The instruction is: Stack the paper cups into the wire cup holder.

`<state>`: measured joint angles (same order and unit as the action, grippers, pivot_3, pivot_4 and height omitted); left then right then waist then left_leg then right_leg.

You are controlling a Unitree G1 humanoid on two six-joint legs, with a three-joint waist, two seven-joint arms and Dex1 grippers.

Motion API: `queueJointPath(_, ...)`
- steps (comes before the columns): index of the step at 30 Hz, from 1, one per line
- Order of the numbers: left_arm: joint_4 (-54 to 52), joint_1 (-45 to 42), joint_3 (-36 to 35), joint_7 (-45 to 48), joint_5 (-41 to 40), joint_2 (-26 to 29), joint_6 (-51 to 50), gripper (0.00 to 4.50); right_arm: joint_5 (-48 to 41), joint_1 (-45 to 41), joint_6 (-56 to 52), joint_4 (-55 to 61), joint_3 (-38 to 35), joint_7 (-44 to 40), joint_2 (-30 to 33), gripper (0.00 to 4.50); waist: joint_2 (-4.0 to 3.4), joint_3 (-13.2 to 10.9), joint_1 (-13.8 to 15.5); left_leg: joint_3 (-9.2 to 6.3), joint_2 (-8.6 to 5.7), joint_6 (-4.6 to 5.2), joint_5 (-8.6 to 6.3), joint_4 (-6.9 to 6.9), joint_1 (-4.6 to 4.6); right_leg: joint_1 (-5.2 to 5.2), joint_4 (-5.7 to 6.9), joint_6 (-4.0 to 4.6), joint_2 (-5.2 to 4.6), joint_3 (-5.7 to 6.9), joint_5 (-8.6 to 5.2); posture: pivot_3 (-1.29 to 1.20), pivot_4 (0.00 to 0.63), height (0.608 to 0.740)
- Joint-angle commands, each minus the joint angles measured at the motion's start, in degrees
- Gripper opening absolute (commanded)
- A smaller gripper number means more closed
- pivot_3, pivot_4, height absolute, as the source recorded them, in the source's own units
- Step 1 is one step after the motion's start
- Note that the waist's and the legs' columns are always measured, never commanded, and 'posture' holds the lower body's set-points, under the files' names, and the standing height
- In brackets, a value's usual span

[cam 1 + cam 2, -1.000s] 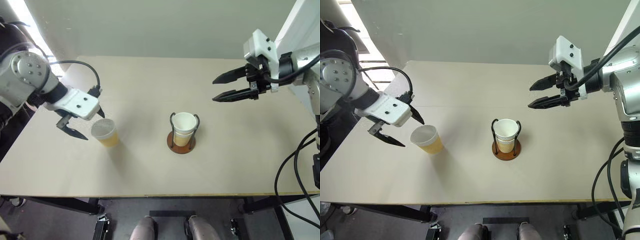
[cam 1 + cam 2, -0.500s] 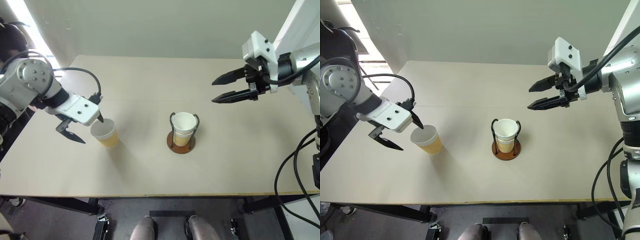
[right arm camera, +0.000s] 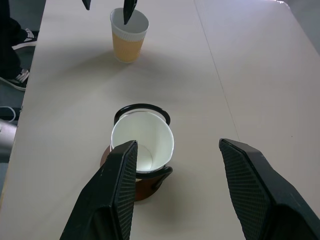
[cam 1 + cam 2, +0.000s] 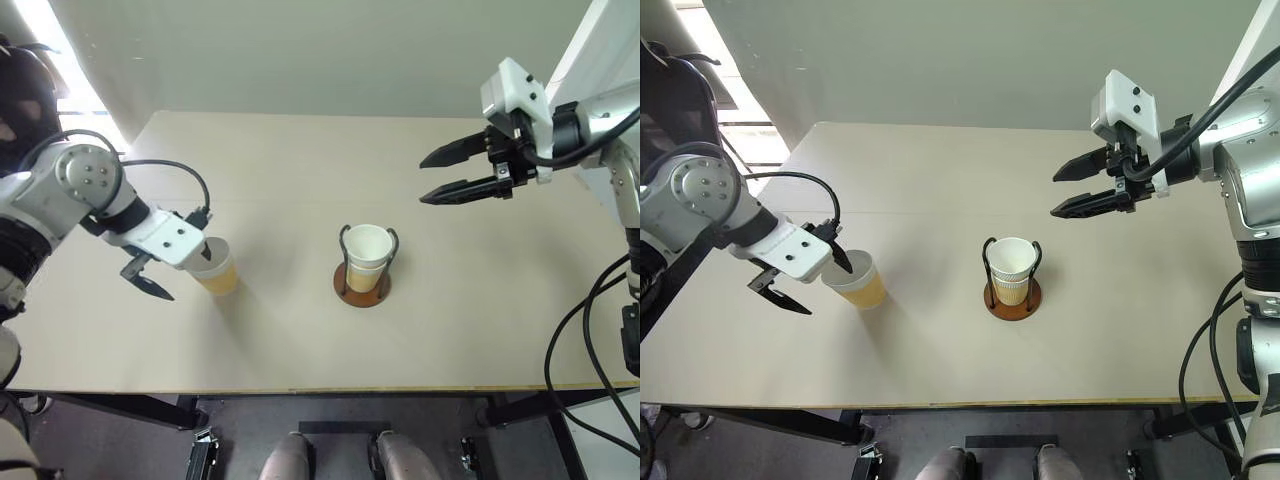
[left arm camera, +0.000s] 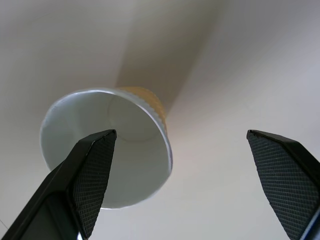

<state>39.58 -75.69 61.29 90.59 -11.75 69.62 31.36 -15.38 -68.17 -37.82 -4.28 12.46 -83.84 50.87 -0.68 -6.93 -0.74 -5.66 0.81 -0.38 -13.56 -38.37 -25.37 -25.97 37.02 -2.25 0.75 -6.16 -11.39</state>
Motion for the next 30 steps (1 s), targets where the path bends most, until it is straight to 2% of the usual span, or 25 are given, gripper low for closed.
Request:
queueJointPath(1, 1.5, 1.4, -3.9, 1.9, 1.7, -0.6, 1.4, 4.50, 0.1, -1.3, 0.6, 1.3, -0.7, -0.1, 0.4, 2.61, -0.01, 0.0, 0.0, -0.01, 0.02, 0.00, 0.00, 0.00, 0.00, -0.01, 0.00, 0.02, 0.00, -0.01, 0.01, 0.00, 0.150, 0.740)
queueJointPath(14, 9.9, 5.3, -12.0, 1.9, 9.8, -7.0, 6.2, 4.50, 0.1, -1.6, 0.1, 1.9, -0.6, -0.1, 0.4, 2.61, -0.02, 0.0, 0.0, 0.00, 0.01, 0.00, 0.00, 0.01, 0.02, -0.01, 0.02, 0.00, -0.01, -0.02, 0.03, 0.00, 0.150, 0.740)
queueJointPath(24, 14.6, 6.3, -15.1, 1.9, 14.1, -10.4, 10.0, 4.50, -0.2, -1.4, -0.8, 2.9, -0.7, 0.3, 0.5, 2.61, -0.02, 0.0, 0.1, 0.00, 0.01, 0.00, 0.00, 0.00, 0.02, -0.01, 0.01, -0.02, -0.02, -0.02, 0.05, 0.00, 0.150, 0.740)
queueJointPath(28, 16.7, 5.9, -17.6, 1.9, 16.2, -12.0, 11.7, 3.64, -0.2, -0.9, -1.3, 3.6, -0.9, 0.2, 0.8, 2.66, -0.02, 0.0, 0.0, 0.00, 0.00, 0.00, 0.00, -0.01, 0.02, -0.01, 0.01, -0.04, -0.01, -0.03, 0.06, 0.00, 0.150, 0.740)
queueJointPath(30, 17.9, 5.3, -19.8, 1.8, 17.5, -13.4, 12.7, 2.90, -0.2, -0.8, -1.4, 3.8, -0.9, 0.3, 0.9, 2.66, -0.02, 0.0, 0.0, 0.00, 0.00, 0.00, 0.00, 0.00, 0.02, -0.02, 0.01, -0.04, -0.01, -0.03, 0.06, 0.00, 0.150, 0.740)
